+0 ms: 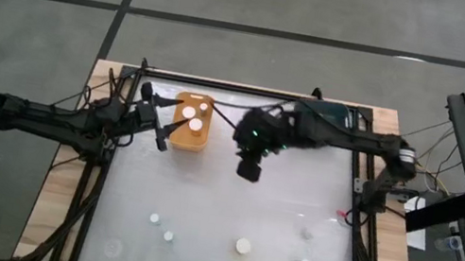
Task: Pick and place medicine bottles into bin by pill shape (circle, oval)
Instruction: Put the blue bottle pill into the yellow bin
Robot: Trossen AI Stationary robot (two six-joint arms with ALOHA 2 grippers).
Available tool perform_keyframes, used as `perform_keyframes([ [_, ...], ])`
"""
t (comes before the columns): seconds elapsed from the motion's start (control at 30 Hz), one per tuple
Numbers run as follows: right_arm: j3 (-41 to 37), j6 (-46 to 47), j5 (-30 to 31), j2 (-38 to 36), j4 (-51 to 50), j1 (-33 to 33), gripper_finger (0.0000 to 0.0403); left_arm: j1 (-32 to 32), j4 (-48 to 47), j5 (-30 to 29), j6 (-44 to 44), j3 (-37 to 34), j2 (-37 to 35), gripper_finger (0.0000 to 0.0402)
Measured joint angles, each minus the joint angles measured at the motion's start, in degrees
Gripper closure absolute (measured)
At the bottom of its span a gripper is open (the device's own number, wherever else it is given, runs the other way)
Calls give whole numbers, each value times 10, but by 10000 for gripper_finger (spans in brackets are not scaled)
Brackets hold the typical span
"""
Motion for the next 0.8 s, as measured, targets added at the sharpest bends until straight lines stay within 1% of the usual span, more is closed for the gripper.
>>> perform_keyframes([
  [0.1, -75, 13, 15, -49, 48, 22, 320, 0, 15, 5, -23, 0, 9, 169],
  [0.23, -168, 15, 48, -110, 109, 45, 322, -3, 34, 53, -63, 0, 23, 169],
  [0.3, -213, 13, 50, -140, 145, 53, 321, -11, 33, 73, -92, 2, 28, 169],
  [0.4, -276, 3, 50, -182, 207, 61, 323, -35, 28, 76, -145, 5, 33, 169],
  [0.53, -348, -19, 50, -227, 277, 63, 326, -84, -40, 78, -224, 17, 36, 169],
  [0.67, -406, -50, 50, -261, 346, 62, 323, -140, -92, 77, -333, 39, 38, 169],
  [0.8, -455, -79, 50, -281, 414, 62, 326, -205, -176, 76, -449, 75, 49, 169],
])
